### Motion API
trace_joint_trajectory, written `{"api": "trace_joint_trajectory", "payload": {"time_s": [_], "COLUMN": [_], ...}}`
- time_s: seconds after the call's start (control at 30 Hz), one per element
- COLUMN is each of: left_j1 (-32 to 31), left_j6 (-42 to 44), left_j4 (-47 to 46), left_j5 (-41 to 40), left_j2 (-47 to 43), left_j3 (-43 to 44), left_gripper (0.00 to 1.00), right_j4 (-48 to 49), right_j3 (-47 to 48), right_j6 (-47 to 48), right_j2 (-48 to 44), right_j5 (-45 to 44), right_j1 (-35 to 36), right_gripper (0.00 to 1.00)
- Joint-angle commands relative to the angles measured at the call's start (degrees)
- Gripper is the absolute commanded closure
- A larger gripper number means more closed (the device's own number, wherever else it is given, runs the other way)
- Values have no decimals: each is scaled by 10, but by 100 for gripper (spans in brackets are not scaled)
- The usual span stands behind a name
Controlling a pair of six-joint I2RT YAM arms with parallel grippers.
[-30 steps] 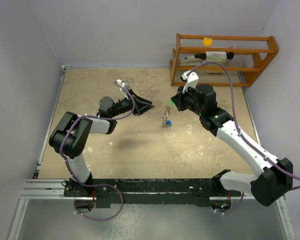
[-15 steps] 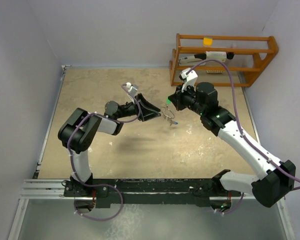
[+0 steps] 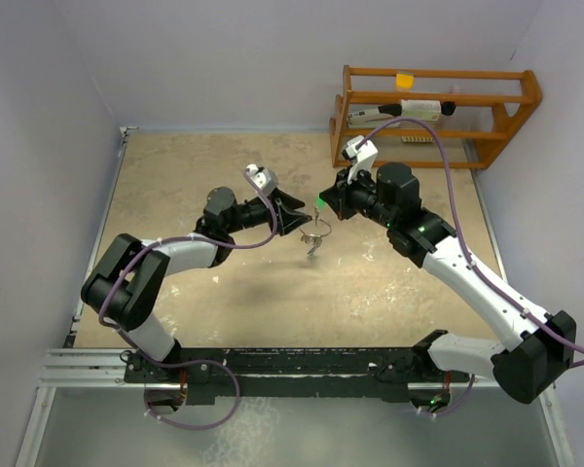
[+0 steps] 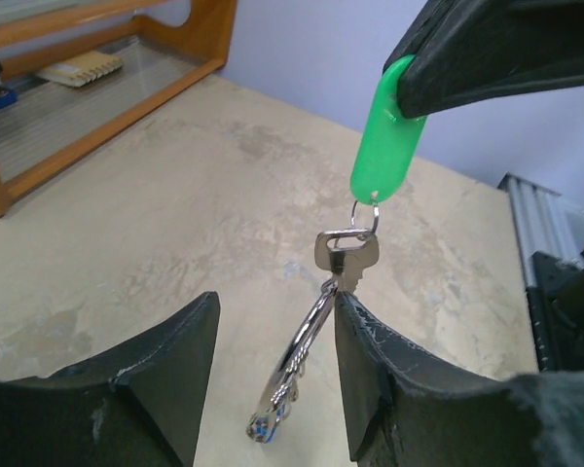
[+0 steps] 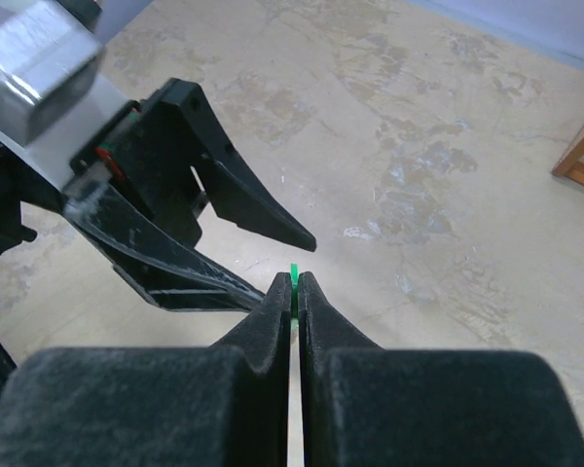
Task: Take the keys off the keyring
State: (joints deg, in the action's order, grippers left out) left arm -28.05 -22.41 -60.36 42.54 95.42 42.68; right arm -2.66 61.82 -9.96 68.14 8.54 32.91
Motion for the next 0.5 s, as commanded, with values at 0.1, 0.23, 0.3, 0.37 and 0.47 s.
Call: {"api": "trace_joint_trajectory", "payload": {"time_s": [0.1,0.23,0.3,0.37,0.47], "left_j1": [-24,-31,-33,-35,-36], "left_j6": [193,190,185,171,144], "left_j4": [207,193,187,162,124], "left_j5": [-46,-44,-44,-40,-25], "left_j2": [-34,-30,-26,-22,-13], "left_j3": [32,22,22,21,20], "left_gripper": [50,50,51,52,54], "right_j4": [39,38,39,41,44], "right_j3": [33,37,38,37,33], "right_j6": [-13,-13,-13,-15,-17], "right_j2": [-25,-25,-26,-26,-27], "right_j5": [17,18,19,20,19], "right_j1": [9,11,13,14,15], "right_gripper": [100,100,100,100,100]}}
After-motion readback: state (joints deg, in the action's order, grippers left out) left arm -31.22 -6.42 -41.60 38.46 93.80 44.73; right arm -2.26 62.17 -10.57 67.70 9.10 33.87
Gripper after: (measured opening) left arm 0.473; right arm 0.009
